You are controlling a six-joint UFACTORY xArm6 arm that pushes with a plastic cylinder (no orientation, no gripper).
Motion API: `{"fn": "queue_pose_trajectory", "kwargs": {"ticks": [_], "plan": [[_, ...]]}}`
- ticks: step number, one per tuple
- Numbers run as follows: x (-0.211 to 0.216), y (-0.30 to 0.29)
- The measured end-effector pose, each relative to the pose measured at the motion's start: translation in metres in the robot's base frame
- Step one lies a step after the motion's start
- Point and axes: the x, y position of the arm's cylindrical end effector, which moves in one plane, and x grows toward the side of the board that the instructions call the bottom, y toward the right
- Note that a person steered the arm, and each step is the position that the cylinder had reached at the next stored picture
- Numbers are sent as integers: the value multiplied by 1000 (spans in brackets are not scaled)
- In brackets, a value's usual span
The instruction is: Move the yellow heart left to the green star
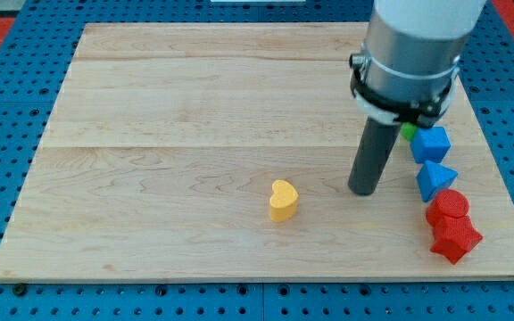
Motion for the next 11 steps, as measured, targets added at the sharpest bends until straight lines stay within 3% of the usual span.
{"fn": "queue_pose_trajectory", "kwargs": {"ticks": [1, 2, 3, 5, 6, 7, 8, 11], "plan": [[35, -65], [-34, -72], [-131, -91], [-28, -82], [-70, -143], [-123, -87], [-141, -53], [-145, 12]]}}
